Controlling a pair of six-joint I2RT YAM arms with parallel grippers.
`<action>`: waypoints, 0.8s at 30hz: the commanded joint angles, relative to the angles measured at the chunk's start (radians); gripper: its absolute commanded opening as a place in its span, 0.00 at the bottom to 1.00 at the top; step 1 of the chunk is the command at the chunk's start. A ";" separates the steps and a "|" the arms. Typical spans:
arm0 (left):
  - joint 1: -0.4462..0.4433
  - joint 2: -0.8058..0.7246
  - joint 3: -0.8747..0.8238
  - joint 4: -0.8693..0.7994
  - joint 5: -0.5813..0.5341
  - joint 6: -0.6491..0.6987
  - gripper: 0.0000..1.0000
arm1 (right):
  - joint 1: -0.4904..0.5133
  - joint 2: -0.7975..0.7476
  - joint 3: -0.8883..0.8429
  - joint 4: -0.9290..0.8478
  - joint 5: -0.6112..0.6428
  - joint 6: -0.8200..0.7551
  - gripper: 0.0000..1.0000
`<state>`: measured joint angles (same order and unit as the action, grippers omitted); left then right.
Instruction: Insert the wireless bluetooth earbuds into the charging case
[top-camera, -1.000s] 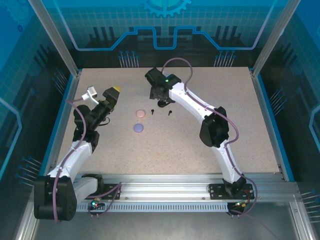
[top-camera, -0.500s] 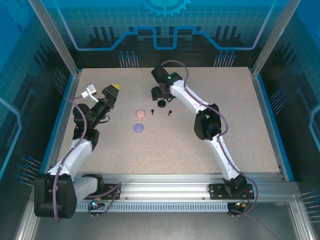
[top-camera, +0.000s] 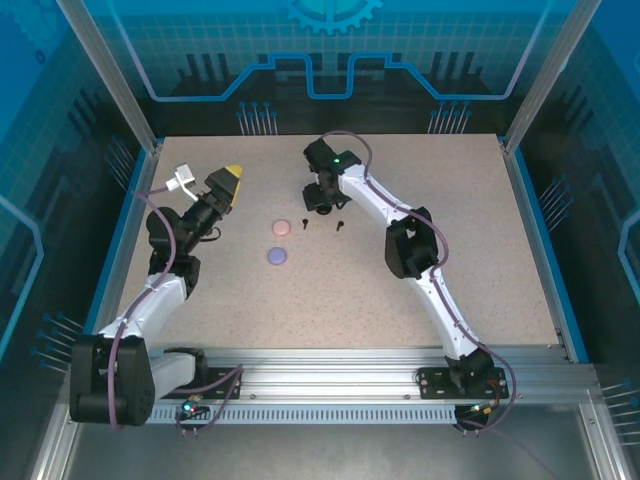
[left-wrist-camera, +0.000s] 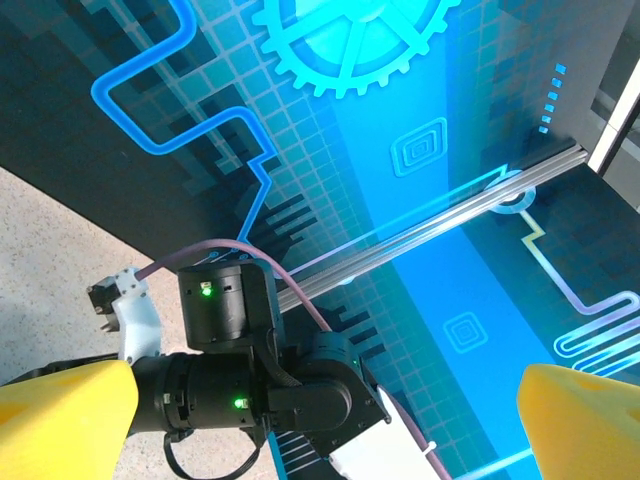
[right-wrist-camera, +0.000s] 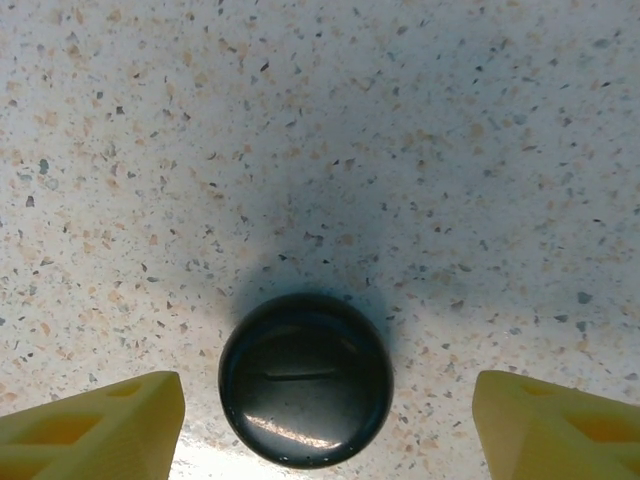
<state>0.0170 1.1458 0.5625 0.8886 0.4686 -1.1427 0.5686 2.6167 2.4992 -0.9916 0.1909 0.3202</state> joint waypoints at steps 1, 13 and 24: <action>0.008 -0.008 0.021 0.052 -0.017 0.026 0.99 | 0.007 0.042 0.032 0.013 -0.031 -0.025 0.76; 0.007 0.022 0.054 0.019 0.054 0.042 0.99 | 0.017 0.081 0.044 0.002 -0.034 -0.049 0.69; 0.006 0.031 0.053 0.024 0.082 0.055 0.99 | 0.014 0.117 0.073 0.008 -0.045 -0.054 0.59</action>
<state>0.0177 1.1656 0.5892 0.8879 0.5209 -1.1164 0.5751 2.6862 2.5385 -0.9840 0.1749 0.2832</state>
